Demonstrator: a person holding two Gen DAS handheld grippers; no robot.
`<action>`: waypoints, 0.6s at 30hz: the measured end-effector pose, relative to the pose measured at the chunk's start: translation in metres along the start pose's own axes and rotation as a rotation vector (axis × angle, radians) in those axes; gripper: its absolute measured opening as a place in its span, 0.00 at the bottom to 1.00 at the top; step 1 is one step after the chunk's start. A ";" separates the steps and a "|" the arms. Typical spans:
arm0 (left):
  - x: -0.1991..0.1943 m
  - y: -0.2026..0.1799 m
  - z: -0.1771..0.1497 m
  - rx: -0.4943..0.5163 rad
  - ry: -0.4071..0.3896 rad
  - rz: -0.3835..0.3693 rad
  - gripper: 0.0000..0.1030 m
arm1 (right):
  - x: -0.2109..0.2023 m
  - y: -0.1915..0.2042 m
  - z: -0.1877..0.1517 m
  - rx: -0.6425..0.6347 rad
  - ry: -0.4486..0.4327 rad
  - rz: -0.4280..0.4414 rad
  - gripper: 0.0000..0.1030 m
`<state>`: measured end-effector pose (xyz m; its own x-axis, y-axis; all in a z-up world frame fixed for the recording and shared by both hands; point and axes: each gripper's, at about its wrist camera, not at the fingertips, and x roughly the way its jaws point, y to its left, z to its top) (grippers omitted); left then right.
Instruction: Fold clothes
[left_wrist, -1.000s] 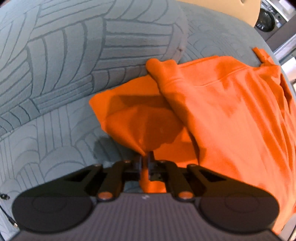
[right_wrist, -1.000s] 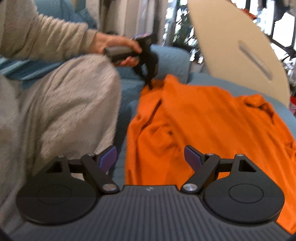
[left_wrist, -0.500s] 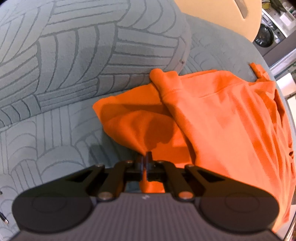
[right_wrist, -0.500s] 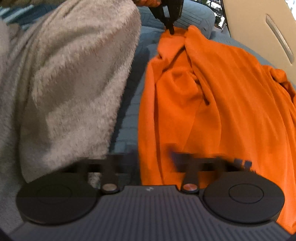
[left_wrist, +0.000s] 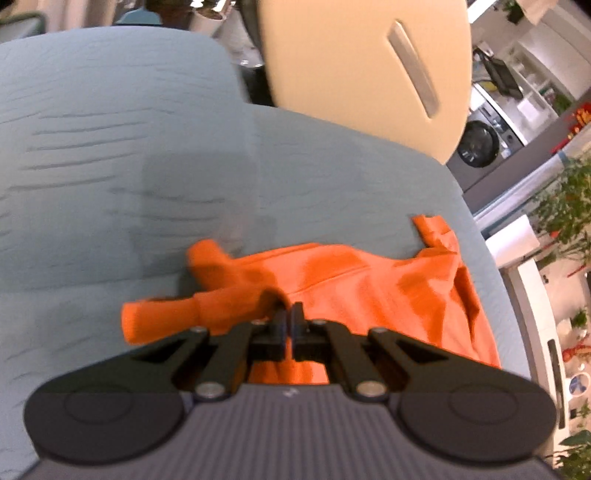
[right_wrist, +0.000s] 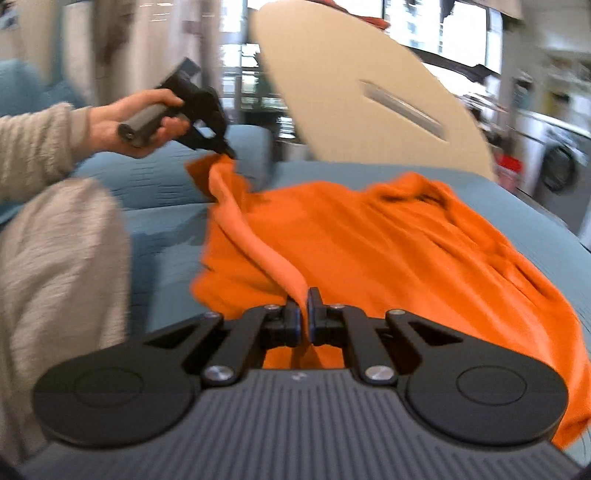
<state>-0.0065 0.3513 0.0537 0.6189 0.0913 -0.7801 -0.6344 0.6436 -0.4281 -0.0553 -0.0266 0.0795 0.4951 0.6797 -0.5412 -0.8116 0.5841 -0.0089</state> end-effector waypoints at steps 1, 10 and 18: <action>0.021 -0.013 0.000 0.019 0.018 0.022 0.02 | 0.003 -0.004 -0.003 0.014 0.018 -0.025 0.07; 0.046 -0.036 -0.022 0.225 -0.103 0.176 0.27 | 0.043 -0.027 -0.032 0.093 0.285 -0.131 0.10; 0.033 -0.031 -0.015 0.233 -0.158 0.236 0.53 | 0.029 -0.044 -0.042 0.148 0.313 -0.017 0.19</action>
<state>0.0269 0.3231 0.0343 0.5435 0.3623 -0.7572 -0.6569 0.7451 -0.1149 -0.0180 -0.0513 0.0285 0.3707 0.5132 -0.7741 -0.7389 0.6679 0.0890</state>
